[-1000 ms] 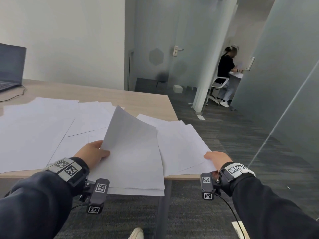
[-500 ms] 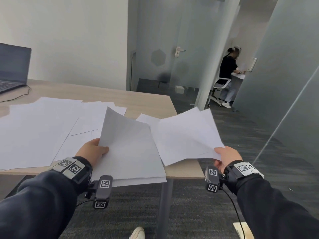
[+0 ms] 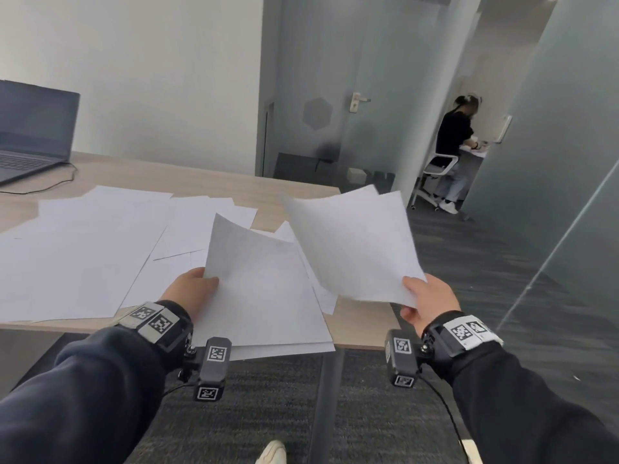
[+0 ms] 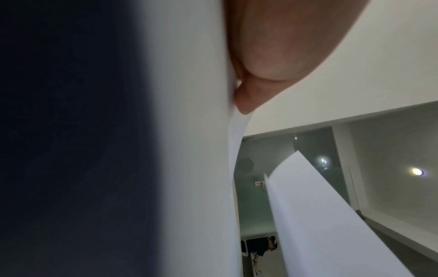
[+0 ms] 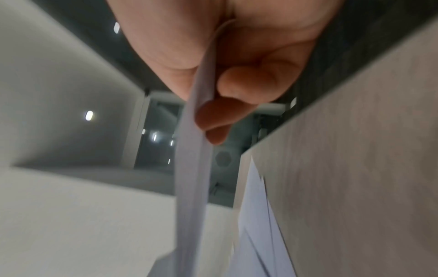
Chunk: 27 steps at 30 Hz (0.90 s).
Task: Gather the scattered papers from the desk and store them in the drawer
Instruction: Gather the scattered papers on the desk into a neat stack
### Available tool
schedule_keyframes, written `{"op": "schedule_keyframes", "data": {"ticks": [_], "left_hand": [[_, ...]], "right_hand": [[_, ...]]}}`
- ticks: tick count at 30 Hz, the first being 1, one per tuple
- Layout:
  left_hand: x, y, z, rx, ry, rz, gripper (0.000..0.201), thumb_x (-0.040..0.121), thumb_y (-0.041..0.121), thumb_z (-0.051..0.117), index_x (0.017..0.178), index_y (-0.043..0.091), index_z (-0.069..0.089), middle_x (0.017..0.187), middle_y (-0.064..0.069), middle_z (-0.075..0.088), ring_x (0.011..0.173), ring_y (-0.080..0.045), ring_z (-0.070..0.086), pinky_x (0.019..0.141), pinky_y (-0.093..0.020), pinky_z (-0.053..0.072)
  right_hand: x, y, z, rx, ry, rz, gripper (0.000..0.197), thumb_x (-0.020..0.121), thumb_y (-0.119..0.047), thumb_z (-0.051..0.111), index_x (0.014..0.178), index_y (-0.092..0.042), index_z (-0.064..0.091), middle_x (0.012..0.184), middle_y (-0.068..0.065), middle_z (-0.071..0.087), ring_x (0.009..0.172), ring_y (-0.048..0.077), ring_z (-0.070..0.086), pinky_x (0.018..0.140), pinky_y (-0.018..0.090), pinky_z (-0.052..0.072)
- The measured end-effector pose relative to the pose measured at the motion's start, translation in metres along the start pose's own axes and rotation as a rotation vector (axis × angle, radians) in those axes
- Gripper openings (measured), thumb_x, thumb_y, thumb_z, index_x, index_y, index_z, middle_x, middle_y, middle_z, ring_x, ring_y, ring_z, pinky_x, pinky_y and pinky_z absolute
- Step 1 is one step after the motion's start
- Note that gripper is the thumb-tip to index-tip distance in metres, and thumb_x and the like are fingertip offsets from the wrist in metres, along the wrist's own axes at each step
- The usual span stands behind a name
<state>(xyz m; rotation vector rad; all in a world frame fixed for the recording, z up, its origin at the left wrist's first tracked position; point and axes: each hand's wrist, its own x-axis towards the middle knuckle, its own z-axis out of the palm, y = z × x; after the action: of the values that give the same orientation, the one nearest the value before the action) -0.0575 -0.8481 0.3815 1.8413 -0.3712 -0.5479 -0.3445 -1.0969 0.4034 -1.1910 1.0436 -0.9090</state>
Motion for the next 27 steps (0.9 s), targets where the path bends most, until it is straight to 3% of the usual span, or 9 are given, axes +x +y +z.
{"op": "schedule_keyframes", "data": {"ticks": [3, 5, 9, 12, 17, 20, 22, 25, 27], "left_hand": [[-0.001, 0.003, 0.001, -0.027, 0.030, -0.001, 0.027, 0.101, 0.038, 0.050, 0.105, 0.015, 0.063, 0.113, -0.009, 0.060, 0.108, -0.032, 0.059, 0.108, -0.045, 0.042], [-0.002, 0.005, 0.002, 0.004, 0.027, 0.003, 0.030, 0.100, 0.049, 0.046, 0.112, 0.022, 0.054, 0.113, -0.005, 0.054, 0.107, -0.027, 0.054, 0.102, -0.036, 0.038], [-0.005, 0.002, 0.001, -0.019, -0.031, 0.011, 0.022, 0.089, 0.032, 0.067, 0.099, 0.014, 0.059, 0.108, -0.007, 0.068, 0.098, -0.030, 0.064, 0.099, -0.043, 0.048], [-0.007, 0.001, 0.000, 0.042, -0.050, 0.020, 0.024, 0.088, 0.017, 0.064, 0.112, 0.014, 0.063, 0.106, -0.011, 0.071, 0.098, -0.035, 0.067, 0.096, -0.052, 0.052], [-0.008, 0.005, 0.002, 0.071, -0.070, 0.040, 0.028, 0.087, 0.021, 0.070, 0.113, 0.015, 0.063, 0.102, -0.007, 0.072, 0.090, -0.030, 0.069, 0.085, -0.042, 0.055], [-0.009, 0.006, 0.001, 0.057, -0.082, 0.045, 0.051, 0.068, 0.028, 0.072, 0.117, 0.016, 0.063, 0.107, -0.008, 0.072, 0.095, -0.031, 0.069, 0.094, -0.048, 0.053], [-0.011, 0.007, 0.002, 0.051, -0.106, 0.058, 0.054, 0.069, 0.020, 0.071, 0.122, 0.015, 0.061, 0.109, -0.008, 0.070, 0.099, -0.032, 0.067, 0.096, -0.050, 0.052], [-0.016, 0.007, 0.002, 0.037, -0.124, 0.103, 0.050, 0.083, 0.002, 0.064, 0.129, 0.019, 0.056, 0.111, -0.008, 0.069, 0.100, -0.033, 0.066, 0.096, -0.051, 0.052], [-0.023, 0.008, 0.001, -0.005, -0.129, 0.148, 0.053, 0.078, 0.006, 0.064, 0.126, 0.028, 0.059, 0.110, -0.005, 0.071, 0.098, -0.032, 0.069, 0.094, -0.053, 0.054]], "right_hand": [[-0.017, 0.009, 0.025, -0.163, -0.103, -0.034, 0.020, 0.093, -0.005, 0.054, 0.109, -0.013, 0.065, 0.087, 0.010, 0.066, 0.068, 0.025, 0.056, 0.041, 0.024, 0.040], [-0.034, 0.016, 0.041, -0.216, -0.208, -0.021, 0.023, 0.095, -0.005, 0.054, 0.111, -0.018, 0.064, 0.093, 0.011, 0.066, 0.071, 0.026, 0.059, 0.042, 0.025, 0.044], [-0.061, 0.025, 0.063, -0.382, -0.458, 0.044, 0.021, 0.094, -0.014, 0.059, 0.112, -0.025, 0.061, 0.096, 0.007, 0.068, 0.070, 0.022, 0.065, 0.039, 0.024, 0.047], [-0.058, 0.022, 0.066, -0.534, -0.450, -0.043, 0.014, 0.095, -0.022, 0.055, 0.101, -0.032, 0.063, 0.088, 0.007, 0.073, 0.056, 0.024, 0.064, 0.038, 0.023, 0.043], [-0.049, 0.020, 0.075, -0.712, -0.468, -0.096, 0.030, 0.097, -0.009, 0.043, 0.104, -0.016, 0.070, 0.048, -0.010, 0.060, 0.036, 0.007, 0.049, 0.038, 0.017, 0.038], [-0.048, 0.026, 0.082, -0.914, -0.540, -0.119, 0.036, 0.095, -0.027, 0.038, 0.110, -0.015, 0.068, 0.078, -0.004, 0.071, 0.058, 0.014, 0.063, 0.064, 0.025, 0.054], [-0.050, 0.025, 0.083, -1.094, -0.537, -0.210, 0.043, 0.088, -0.041, 0.034, 0.110, -0.018, 0.064, 0.091, 0.001, 0.074, 0.077, 0.023, 0.070, 0.081, 0.038, 0.058], [-0.049, 0.026, 0.079, -1.141, -0.499, -0.266, 0.050, 0.088, -0.052, 0.040, 0.110, -0.014, 0.063, 0.102, 0.010, 0.072, 0.089, 0.028, 0.069, 0.088, 0.041, 0.055], [-0.048, 0.026, 0.074, -1.060, -0.492, -0.232, 0.055, 0.086, -0.058, 0.046, 0.119, -0.018, 0.063, 0.114, 0.004, 0.071, 0.097, 0.023, 0.068, 0.095, 0.039, 0.052]]}}
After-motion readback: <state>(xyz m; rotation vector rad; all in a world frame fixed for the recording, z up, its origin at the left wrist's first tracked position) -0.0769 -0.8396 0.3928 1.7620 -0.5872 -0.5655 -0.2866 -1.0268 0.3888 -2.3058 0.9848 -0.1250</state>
